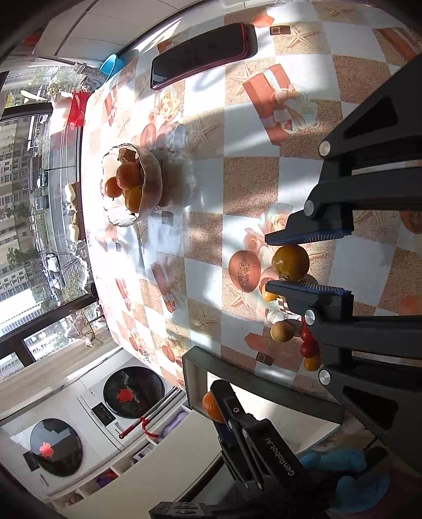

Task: Organize fruits
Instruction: 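Grasp the large orange with the left tool while the right tool grasps a small orange, then lower both fruits into the white tray and open both tools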

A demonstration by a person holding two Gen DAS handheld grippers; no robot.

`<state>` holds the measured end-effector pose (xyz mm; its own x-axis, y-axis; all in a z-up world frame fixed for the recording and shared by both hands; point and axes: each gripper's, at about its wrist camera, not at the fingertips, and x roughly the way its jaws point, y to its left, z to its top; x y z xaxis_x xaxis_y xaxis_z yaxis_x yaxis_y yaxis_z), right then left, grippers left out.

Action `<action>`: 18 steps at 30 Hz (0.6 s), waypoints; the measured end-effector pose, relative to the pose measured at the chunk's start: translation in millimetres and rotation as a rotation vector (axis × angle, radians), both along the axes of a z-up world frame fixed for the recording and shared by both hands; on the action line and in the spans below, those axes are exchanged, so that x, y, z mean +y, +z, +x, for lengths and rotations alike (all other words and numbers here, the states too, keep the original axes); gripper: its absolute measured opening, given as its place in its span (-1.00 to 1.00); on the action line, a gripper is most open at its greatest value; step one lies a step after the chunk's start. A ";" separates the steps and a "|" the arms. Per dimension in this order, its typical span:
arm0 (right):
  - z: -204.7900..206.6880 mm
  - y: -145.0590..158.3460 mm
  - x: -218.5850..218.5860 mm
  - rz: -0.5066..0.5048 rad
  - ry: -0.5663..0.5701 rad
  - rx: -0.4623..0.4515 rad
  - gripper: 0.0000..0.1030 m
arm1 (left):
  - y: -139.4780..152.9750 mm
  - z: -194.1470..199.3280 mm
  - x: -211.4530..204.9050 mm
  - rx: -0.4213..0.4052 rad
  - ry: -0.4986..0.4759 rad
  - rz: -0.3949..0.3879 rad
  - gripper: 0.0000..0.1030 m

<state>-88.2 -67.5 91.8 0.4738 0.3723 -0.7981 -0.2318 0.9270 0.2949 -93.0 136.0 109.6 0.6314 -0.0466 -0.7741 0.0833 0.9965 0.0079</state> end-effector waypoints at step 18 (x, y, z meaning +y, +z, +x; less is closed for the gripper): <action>-11.3 -8.9 216.6 0.032 0.280 0.077 -0.54 | -60.3 -59.6 154.5 0.118 0.222 0.063 -0.27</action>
<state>-99.5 149.2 82.9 0.2878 0.5057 -0.8133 -0.4531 0.8201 0.3495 -152.6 290.6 49.2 0.5262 0.1335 -0.8398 -0.1335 0.9883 0.0735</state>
